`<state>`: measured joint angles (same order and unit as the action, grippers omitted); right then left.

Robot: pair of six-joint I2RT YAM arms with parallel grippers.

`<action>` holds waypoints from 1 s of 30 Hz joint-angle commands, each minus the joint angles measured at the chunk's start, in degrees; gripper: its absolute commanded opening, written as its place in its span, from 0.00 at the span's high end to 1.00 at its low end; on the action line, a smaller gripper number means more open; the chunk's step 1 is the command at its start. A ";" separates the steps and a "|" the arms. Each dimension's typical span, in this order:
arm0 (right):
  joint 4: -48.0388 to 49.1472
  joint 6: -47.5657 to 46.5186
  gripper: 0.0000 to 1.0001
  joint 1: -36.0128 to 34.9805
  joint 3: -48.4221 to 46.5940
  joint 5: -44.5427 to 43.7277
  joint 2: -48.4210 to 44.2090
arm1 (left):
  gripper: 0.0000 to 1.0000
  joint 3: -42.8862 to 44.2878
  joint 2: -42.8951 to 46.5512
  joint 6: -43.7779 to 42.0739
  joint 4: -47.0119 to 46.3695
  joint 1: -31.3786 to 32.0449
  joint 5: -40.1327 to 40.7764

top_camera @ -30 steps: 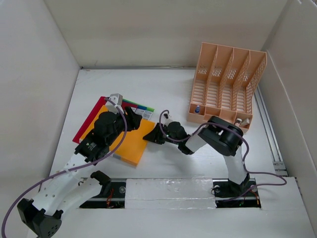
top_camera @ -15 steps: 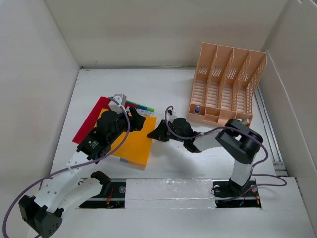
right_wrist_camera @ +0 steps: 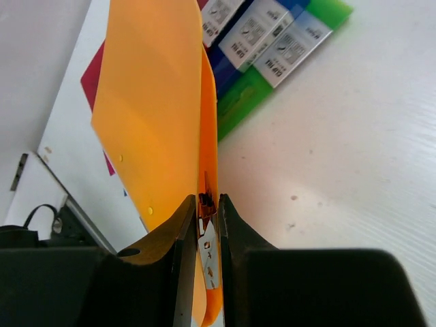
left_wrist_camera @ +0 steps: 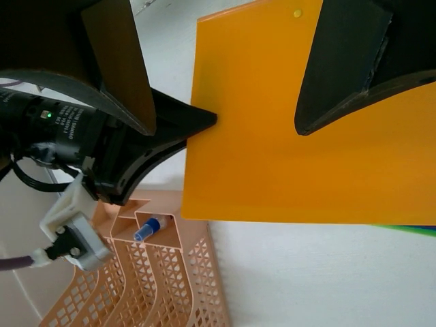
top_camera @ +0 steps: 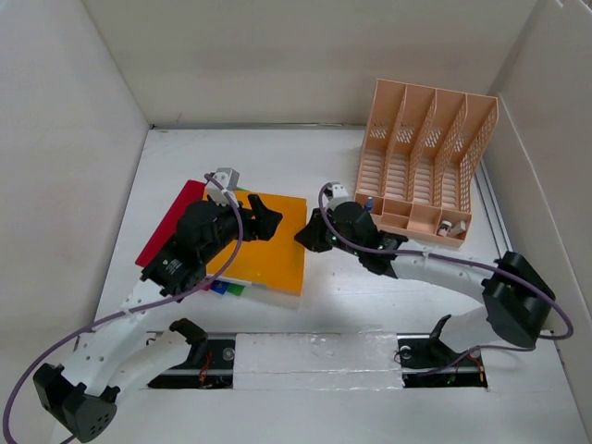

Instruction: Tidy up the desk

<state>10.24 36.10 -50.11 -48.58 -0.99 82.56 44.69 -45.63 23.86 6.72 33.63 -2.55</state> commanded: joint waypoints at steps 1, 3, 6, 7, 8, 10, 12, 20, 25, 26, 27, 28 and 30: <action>-4.09 -5.77 1.00 -0.17 0.67 -5.95 -5.73 | 0.21 4.18 -0.69 -0.65 -1.19 -0.32 0.43; -4.61 -6.21 1.00 0.88 0.94 -4.55 -9.59 | 0.20 4.71 -0.52 -1.00 -1.18 -0.32 1.40; -4.96 -5.69 1.00 3.52 1.20 -1.21 -13.64 | 0.19 3.48 1.06 0.30 -3.46 -0.32 1.93; -4.88 -5.25 1.00 4.22 1.47 -0.68 -14.79 | 0.19 3.30 1.33 0.84 -4.08 -0.32 1.93; -4.10 -4.64 1.00 4.92 1.99 0.54 -15.76 | 0.18 3.13 1.59 1.45 -4.17 -0.32 4.37; -2.51 -2.97 1.00 7.47 3.83 4.50 -18.82 | 0.17 2.60 2.73 3.38 -4.08 -0.32 5.88; -1.01 -2.35 1.00 9.75 4.98 6.53 -20.33 | 0.14 0.77 4.04 5.05 -4.87 -0.32 6.85; -12.66 -7.79 1.00 14.16 -2.13 9.27 -19.73 | 0.10 -0.39 1.52 8.05 -9.71 -0.32 0.03; -16.83 -10.96 1.00 12.23 -3.80 5.31 -19.55 | 0.08 5.58 -7.01 6.56 -7.87 0.21 -2.82; -17.70 -11.57 1.00 10.66 -4.33 3.30 -19.55 | 0.08 6.54 -8.06 6.38 -7.86 0.73 -2.73; -17.97 -12.27 1.00 10.12 -4.59 2.24 -19.37 | 0.07 8.12 -10.25 6.46 -7.78 0.74 -2.99; -18.24 -12.54 1.00 9.59 -4.86 1.70 -19.02 | 0.06 9.18 -11.23 6.55 -7.08 0.74 -3.25; -19.29 -14.11 1.00 8.72 -6.34 -0.39 -18.41 | 0.06 13.12 -14.30 5.60 -4.98 0.74 -2.38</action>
<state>-7.75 25.74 -39.72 -50.65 2.61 63.94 50.94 -57.80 30.65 2.17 34.09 -4.05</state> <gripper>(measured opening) 0.192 0.942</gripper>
